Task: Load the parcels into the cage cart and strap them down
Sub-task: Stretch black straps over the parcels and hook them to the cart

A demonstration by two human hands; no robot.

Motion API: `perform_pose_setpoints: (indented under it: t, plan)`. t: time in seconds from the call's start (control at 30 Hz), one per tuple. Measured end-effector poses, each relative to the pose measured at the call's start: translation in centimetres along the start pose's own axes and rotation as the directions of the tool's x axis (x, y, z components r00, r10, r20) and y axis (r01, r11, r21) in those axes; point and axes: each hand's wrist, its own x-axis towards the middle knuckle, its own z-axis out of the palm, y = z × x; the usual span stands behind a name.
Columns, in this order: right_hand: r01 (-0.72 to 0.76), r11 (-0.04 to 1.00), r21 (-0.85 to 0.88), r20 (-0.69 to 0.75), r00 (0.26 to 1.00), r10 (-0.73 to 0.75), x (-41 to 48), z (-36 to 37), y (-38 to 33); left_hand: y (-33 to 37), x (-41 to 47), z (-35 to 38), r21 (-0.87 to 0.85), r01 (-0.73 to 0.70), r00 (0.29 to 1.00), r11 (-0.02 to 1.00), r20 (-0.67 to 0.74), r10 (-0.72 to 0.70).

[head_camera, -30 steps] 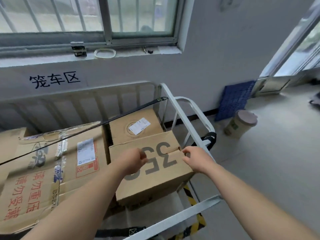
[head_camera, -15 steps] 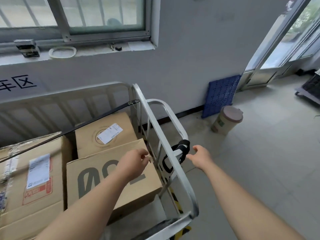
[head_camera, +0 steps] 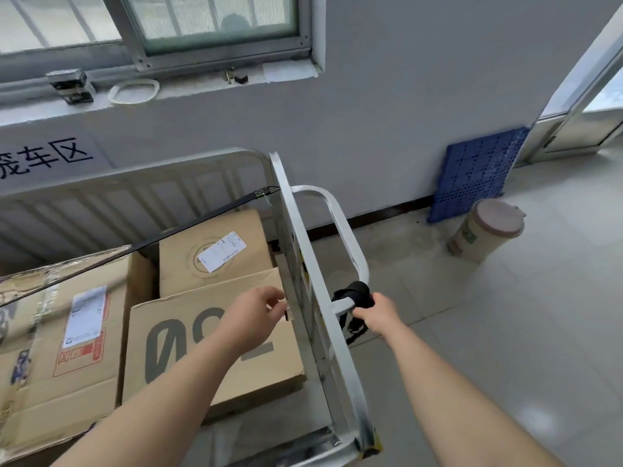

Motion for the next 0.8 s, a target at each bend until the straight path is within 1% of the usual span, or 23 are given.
perform_pose_setpoints:
  t: [0.1,0.2,0.27,0.43,0.53,0.6,0.67,0.73,0.8]
  plan:
    - [0.099,0.995,-0.01,-0.016,0.995,-0.099,-0.6,-1.6,0.6,0.2,0.0,-0.3,0.006,-0.006,1.0,1.0,0.006,0.006]
    - [0.2,0.977,0.072,-0.075,0.978,-0.194,-2.1,-4.6,-0.2,0.9,0.2,-0.8,0.016,-0.033,0.999,0.999,0.005,0.033]
    - [0.267,0.955,0.129,-0.092,0.962,-0.257,-3.6,-6.6,-1.5,1.8,0.3,-1.1,0.017,-0.075,0.997,0.997,0.001,0.075]
    - [0.447,0.877,0.174,-0.062,0.894,-0.443,-9.5,-9.9,-6.5,5.1,-0.3,-2.8,-0.046,-0.214,0.977,0.976,0.003,0.215]
    - [0.52,0.826,0.216,-0.02,0.848,-0.529,-13.9,-10.5,-9.7,7.1,-1.1,-5.0,-0.04,-0.356,0.934,0.934,-0.011,0.356]
    - [0.553,0.808,0.205,0.01,0.824,-0.566,-16.7,-10.3,-11.8,8.1,-2.0,-6.8,-0.053,-0.45,0.893,0.892,-0.036,0.449]
    - [0.578,0.793,0.195,0.011,0.807,-0.591,-19.2,-9.7,-13.7,8.7,-3.1,-8.8,-0.064,-0.523,0.852,0.85,-0.046,0.521]
    - [0.598,0.775,0.203,-0.002,0.792,-0.61,-21.3,-8.7,-15.4,8.5,-4.1,-11.0,-0.063,-0.584,0.812,0.809,-0.064,0.581]
    - [0.612,0.762,0.211,-0.017,0.782,-0.623,-23.3,-7.6,-16.8,7.7,-4.9,-13.0,-0.13,-0.604,0.797,0.786,-0.081,0.599]
